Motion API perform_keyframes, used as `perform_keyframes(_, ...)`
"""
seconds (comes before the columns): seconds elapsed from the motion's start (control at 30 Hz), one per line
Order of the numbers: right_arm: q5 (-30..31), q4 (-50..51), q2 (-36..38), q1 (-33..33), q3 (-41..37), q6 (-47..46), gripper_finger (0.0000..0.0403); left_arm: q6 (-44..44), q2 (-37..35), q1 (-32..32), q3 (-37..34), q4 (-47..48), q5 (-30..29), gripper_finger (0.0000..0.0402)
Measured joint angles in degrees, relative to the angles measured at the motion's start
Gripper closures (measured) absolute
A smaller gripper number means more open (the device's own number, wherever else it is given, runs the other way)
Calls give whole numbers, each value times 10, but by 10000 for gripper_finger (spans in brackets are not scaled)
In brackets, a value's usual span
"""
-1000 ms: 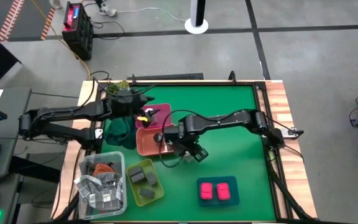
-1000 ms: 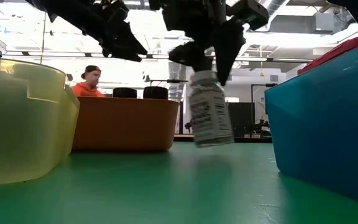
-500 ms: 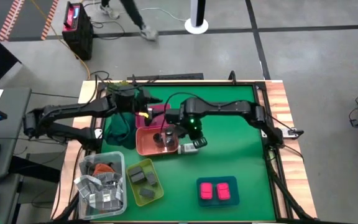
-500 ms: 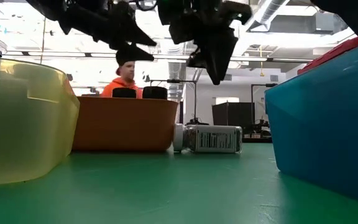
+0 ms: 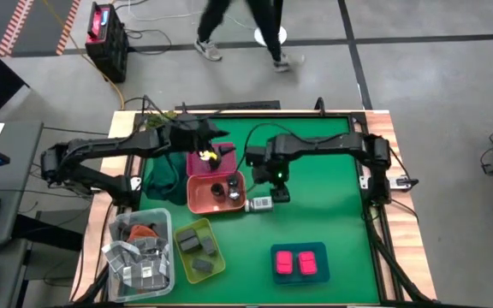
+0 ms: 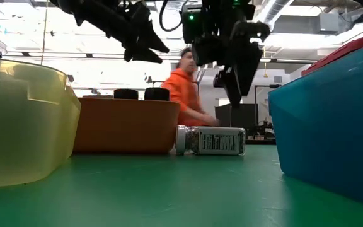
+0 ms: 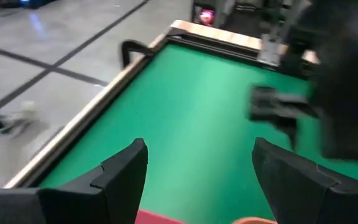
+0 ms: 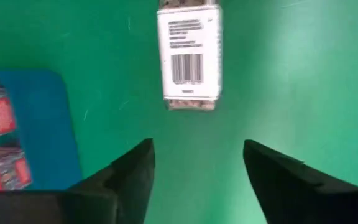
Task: Sort spices by type
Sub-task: Put the white seasoning bottle into the red bin
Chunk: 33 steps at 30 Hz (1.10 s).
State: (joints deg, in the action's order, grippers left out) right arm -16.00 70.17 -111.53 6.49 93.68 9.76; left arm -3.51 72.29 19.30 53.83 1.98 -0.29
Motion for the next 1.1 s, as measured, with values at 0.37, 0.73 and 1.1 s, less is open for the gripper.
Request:
perform_keyframes(0.37, 86, -156, -3, -81, -33, 23, 106, -39, -4, 96, 0, -22, -4, 125)
perform_keyframes(0.73, 153, -234, -21, -100, -78, -154, 106, -6, -43, 108, 0, -29, -2, 125)
perform_keyframes(1.1, 153, -271, -23, -98, -142, -223, 115, -29, -65, 102, 0, 19, 79, 125)
